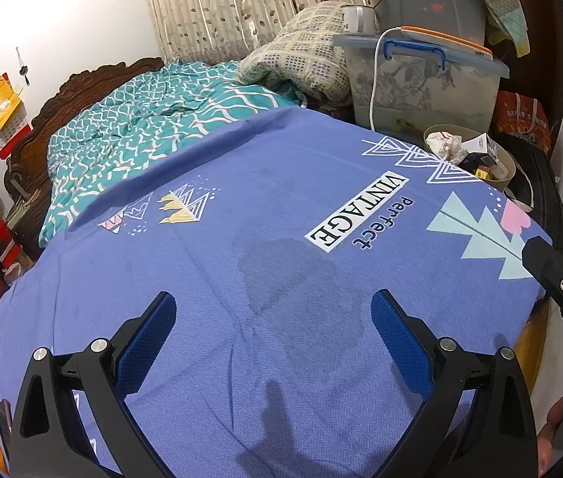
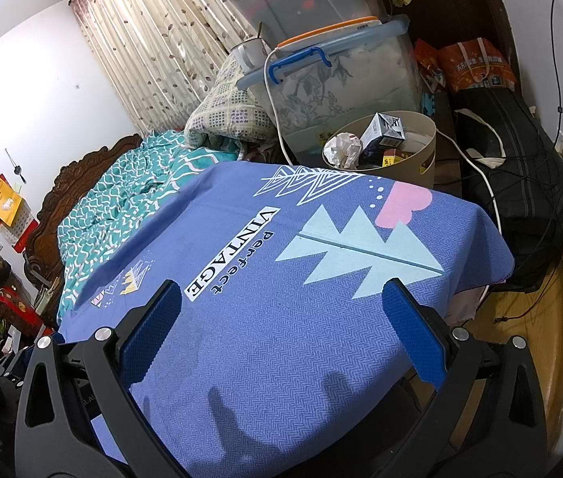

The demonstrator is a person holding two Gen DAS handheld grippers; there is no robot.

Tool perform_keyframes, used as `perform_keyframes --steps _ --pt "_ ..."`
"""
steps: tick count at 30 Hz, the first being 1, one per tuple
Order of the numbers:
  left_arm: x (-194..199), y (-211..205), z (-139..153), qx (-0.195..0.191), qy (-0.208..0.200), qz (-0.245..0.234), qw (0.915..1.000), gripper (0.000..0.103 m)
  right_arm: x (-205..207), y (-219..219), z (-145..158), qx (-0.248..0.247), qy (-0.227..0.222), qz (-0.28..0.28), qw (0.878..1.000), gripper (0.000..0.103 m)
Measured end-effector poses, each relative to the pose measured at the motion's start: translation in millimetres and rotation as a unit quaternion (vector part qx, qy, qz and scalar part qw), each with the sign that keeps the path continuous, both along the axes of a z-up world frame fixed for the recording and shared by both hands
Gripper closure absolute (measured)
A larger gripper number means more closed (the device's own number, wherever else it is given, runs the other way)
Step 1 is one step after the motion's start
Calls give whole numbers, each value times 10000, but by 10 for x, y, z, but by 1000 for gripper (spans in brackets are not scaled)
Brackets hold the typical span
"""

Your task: Collect trash

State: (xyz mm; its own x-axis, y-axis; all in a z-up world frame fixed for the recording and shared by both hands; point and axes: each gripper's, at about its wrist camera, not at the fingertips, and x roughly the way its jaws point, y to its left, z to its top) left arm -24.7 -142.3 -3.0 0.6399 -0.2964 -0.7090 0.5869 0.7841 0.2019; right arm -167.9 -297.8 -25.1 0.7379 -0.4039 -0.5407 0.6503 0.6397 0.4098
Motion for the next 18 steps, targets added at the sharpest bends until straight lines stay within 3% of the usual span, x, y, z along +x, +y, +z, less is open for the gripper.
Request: perform_keyframes --steps 18 --pt "0 -17 -14 71 -8 -88 9999 9 -1 6 2 -5 -5 -7 10000 3"
